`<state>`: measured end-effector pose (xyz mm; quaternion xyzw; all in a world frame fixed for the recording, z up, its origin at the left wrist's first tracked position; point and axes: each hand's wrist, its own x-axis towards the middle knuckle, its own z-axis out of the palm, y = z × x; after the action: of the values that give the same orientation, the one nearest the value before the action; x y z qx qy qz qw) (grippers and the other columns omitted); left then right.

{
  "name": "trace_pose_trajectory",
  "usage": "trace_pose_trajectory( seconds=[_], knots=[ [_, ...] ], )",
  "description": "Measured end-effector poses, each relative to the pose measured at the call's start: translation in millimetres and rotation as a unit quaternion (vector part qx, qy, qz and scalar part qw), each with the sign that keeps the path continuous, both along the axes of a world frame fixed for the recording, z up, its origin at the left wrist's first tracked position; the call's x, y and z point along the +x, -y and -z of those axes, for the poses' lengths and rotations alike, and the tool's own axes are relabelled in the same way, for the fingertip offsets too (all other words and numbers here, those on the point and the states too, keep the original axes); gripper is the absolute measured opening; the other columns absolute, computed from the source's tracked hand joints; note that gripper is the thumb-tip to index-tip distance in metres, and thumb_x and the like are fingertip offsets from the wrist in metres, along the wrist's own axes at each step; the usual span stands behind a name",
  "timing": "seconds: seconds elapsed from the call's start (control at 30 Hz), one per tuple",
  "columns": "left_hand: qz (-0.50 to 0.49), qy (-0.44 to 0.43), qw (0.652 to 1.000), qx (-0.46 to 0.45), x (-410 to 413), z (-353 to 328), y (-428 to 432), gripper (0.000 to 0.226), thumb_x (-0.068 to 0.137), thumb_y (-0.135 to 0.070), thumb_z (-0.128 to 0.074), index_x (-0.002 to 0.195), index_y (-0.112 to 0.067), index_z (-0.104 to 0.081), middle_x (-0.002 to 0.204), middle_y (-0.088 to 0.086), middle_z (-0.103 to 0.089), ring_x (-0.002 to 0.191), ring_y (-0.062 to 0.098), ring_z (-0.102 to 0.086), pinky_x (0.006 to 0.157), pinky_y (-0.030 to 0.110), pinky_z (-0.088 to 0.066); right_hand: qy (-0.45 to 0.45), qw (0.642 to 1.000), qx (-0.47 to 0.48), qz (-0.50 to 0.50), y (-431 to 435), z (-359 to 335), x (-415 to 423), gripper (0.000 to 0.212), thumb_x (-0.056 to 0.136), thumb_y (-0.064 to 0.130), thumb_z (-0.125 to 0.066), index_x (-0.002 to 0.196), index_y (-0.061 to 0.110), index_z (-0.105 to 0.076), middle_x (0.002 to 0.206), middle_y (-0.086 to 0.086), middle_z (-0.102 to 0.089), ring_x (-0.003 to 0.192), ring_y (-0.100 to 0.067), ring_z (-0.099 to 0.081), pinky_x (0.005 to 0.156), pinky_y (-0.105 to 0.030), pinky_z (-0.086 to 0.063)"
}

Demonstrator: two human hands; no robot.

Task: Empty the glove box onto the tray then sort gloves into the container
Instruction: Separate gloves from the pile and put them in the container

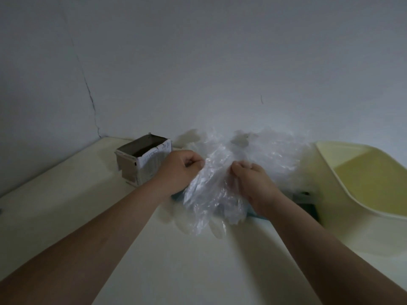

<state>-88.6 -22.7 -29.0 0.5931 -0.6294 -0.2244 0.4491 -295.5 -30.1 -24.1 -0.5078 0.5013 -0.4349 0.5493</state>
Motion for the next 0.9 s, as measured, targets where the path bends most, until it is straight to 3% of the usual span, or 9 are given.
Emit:
trace_pose_trajectory(
  seconds=[0.17,0.27,0.37,0.43,0.53,0.6,0.77,0.9],
  knots=[
    [-0.053,0.090,0.994,-0.039,15,-13,2,0.015,0.098,-0.027,-0.069,0.086,-0.035,-0.073,0.083,-0.017,-0.074,0.078,-0.002,-0.068,0.075,0.020,-0.051,-0.064,0.995,-0.031,0.071,2,0,-1,0.029,0.101,0.025,-0.054,0.095,0.001,-0.069,0.094,-0.024,-0.073,0.092,-0.041,-0.071,0.090,-0.055,-0.059],
    [-0.009,0.069,0.998,0.008,11,-22,-7,0.004,0.095,-0.034,-0.074,0.095,-0.031,-0.072,0.090,-0.015,-0.074,0.081,-0.001,-0.068,0.072,0.016,-0.048,0.023,0.996,-0.035,0.073,1,-5,-2,0.026,0.102,0.015,-0.054,0.096,-0.004,-0.069,0.074,-0.017,-0.069,0.067,-0.027,-0.066,0.074,-0.042,-0.060],
    [0.050,0.074,0.995,0.052,0,-18,-12,0.047,0.085,-0.046,-0.083,0.125,-0.030,-0.066,0.116,-0.014,-0.071,0.099,-0.002,-0.066,0.079,0.018,-0.054,0.110,0.991,-0.048,0.061,-1,-20,0,0.019,0.104,0.011,-0.054,0.095,0.001,-0.068,0.070,-0.010,-0.064,0.060,-0.020,-0.063,0.062,-0.035,-0.060],
    [0.049,0.003,0.998,0.034,-6,-20,-9,0.050,0.079,-0.041,-0.089,0.123,-0.031,-0.068,0.115,-0.018,-0.071,0.098,-0.004,-0.066,0.081,0.016,-0.052,0.090,0.992,-0.077,0.038,-1,-30,0,0.022,0.104,0.013,-0.055,0.089,0.004,-0.069,0.070,-0.011,-0.066,0.064,-0.023,-0.064,0.060,-0.036,-0.059],
    [0.038,-0.119,0.992,0.000,-8,-38,-2,0.020,0.081,-0.036,-0.088,0.086,-0.022,-0.073,0.082,-0.008,-0.070,0.078,0.012,-0.067,0.078,0.029,-0.055,0.062,0.990,-0.117,0.039,0,-43,-4,0.023,0.103,0.015,-0.056,0.089,0.002,-0.070,0.073,-0.014,-0.067,0.065,-0.025,-0.063,0.056,-0.033,-0.054],
    [0.036,-0.212,0.977,-0.014,-7,-48,2,0.020,0.085,-0.026,-0.085,0.074,-0.018,-0.070,0.072,-0.005,-0.067,0.071,0.013,-0.064,0.076,0.029,-0.055,0.046,0.988,-0.132,0.058,0,-49,-10,0.024,0.102,0.014,-0.057,0.093,-0.002,-0.071,0.076,-0.017,-0.068,0.065,-0.027,-0.062,0.057,-0.034,-0.051],
    [0.040,-0.368,0.929,0.018,-5,-64,-1,0.005,0.092,-0.015,-0.078,0.093,-0.011,-0.076,0.087,0.007,-0.073,0.079,0.020,-0.068,0.074,0.034,-0.058,0.039,0.982,-0.176,0.053,-2,-53,-34,0.019,0.100,0.008,-0.059,0.090,-0.003,-0.071,0.084,-0.016,-0.070,0.072,-0.027,-0.063,0.067,-0.038,-0.050],
    [0.029,-0.396,0.917,0.041,-3,-67,-2,0.007,0.091,-0.017,-0.078,0.096,-0.011,-0.079,0.091,0.012,-0.067,0.080,0.025,-0.063,0.076,0.039,-0.054,0.143,0.973,-0.133,-0.122,-13,-70,-57,0.015,0.082,0.010,-0.062,0.085,-0.004,-0.066,0.078,-0.020,-0.067,0.066,-0.026,-0.065,0.061,-0.028,-0.054]
  ],
)
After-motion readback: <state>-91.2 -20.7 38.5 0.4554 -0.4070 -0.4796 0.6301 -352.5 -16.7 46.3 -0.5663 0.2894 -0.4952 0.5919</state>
